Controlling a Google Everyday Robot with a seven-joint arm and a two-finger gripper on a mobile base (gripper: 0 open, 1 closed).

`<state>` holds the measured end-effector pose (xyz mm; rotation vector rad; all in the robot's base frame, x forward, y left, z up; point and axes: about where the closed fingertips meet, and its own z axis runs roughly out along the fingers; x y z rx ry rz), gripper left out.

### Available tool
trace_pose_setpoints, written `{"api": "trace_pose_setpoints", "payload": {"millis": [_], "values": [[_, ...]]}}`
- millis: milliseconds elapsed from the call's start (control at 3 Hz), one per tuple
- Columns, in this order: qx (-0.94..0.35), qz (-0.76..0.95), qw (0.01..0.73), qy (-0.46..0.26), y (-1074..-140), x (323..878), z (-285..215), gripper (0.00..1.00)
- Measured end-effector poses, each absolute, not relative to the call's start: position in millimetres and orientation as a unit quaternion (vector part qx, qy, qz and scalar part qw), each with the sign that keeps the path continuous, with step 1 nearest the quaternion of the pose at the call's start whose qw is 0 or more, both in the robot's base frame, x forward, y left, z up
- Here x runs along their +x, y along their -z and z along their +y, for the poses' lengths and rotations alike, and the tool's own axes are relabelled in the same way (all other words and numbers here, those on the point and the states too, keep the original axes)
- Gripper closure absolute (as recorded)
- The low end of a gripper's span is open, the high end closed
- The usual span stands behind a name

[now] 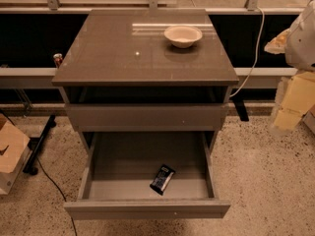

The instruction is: Pick rxbar blueberry from middle drawer and place on counter

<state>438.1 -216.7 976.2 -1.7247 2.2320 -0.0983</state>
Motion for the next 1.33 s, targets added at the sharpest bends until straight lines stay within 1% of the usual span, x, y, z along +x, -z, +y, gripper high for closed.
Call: {"api": "trace_pose_setpoints", "payload": {"millis": [333,667,1333], "values": [[-0.603,0.781,0.159,0.034,-976,438,-217,0.00],[-0.618,0.767,0.175,0.019,-966,441,-210,0.00],[-0.624,0.746,0.227,-0.042,-931,451,-186,0.00]]}}
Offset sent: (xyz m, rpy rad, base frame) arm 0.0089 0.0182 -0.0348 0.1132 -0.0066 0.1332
